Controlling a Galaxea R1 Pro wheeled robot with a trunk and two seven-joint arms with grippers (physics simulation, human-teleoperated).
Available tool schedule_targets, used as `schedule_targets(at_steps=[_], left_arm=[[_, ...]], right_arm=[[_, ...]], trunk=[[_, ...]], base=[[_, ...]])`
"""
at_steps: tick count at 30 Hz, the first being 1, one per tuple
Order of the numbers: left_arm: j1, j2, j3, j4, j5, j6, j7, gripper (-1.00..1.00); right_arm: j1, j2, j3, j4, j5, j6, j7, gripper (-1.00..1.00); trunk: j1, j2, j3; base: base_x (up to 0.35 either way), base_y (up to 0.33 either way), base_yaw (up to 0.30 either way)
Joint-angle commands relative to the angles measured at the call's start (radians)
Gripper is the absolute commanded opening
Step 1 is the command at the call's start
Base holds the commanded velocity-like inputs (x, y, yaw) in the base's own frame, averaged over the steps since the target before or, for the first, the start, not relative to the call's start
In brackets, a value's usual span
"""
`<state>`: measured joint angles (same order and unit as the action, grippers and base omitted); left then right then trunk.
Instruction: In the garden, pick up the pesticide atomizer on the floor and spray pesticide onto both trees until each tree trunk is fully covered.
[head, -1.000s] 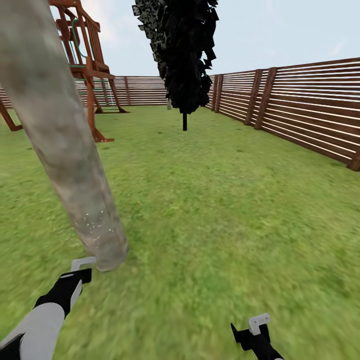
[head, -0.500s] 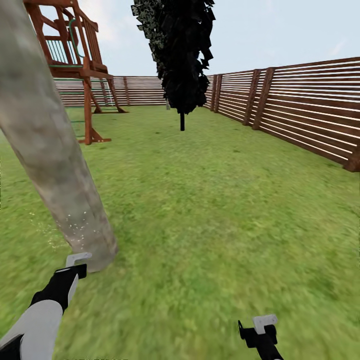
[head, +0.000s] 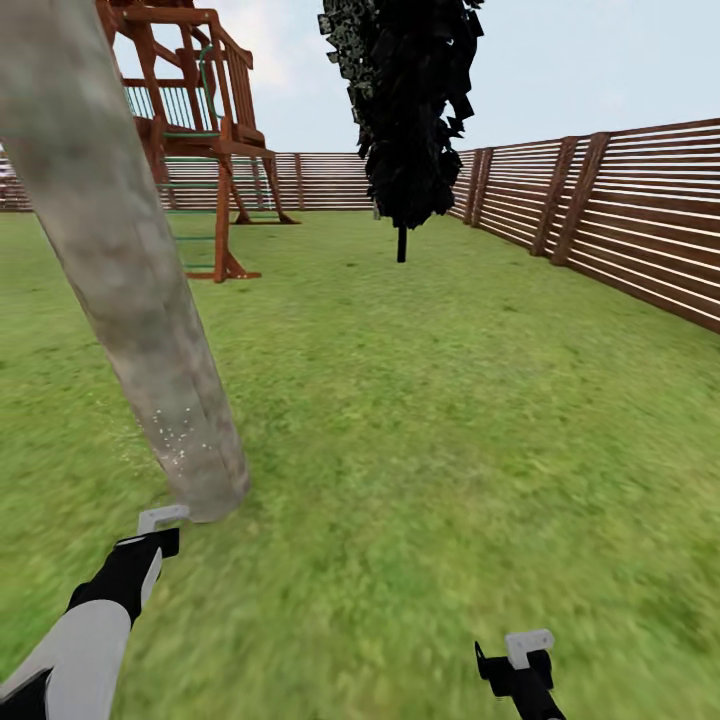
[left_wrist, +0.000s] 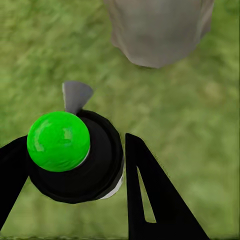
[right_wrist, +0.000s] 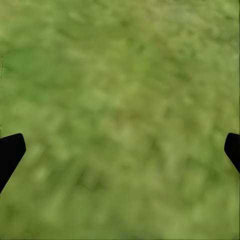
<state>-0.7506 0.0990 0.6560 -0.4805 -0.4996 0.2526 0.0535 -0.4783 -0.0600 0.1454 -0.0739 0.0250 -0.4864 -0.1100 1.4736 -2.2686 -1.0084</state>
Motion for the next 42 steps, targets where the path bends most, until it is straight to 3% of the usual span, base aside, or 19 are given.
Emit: schedule_targets(at_steps=[1,17,30,42], left_arm=[[-0.001,-0.001,0.004,-0.001,-0.005,0.004,0.002,-1.00],[-0.001,0.000,0.007,-0.002,-0.005,0.002,0.005,-1.00],[-0.001,0.002,0.009,-0.004,-0.005,0.002,0.006,-1.00],[-0.001,0.003,0.010,-0.004,-0.006,-0.009,0.008,-1.00]], right_arm=[[0.000,0.000,0.008,0.000,0.003,0.000,-0.006,1.00],[0.000,0.000,0.008,0.000,0.003,0.000,-0.004,1.00],[0.000,0.002,0.008,0.000,0.003,0.000,-0.004,1.00],[0.000,0.000,0.008,0.000,0.003,0.000,-0.005,1.00]], trunk=[[0.000,0.000,-0.001],[0.000,0.000,-0.001],[0.000,0.000,-0.001],[0.000,0.000,-0.001]], base=[[0.084,-0.272,0.098],[0.195,-0.231,0.009],[0.182,-0.230,0.246],[0.054,-0.271,0.022]])
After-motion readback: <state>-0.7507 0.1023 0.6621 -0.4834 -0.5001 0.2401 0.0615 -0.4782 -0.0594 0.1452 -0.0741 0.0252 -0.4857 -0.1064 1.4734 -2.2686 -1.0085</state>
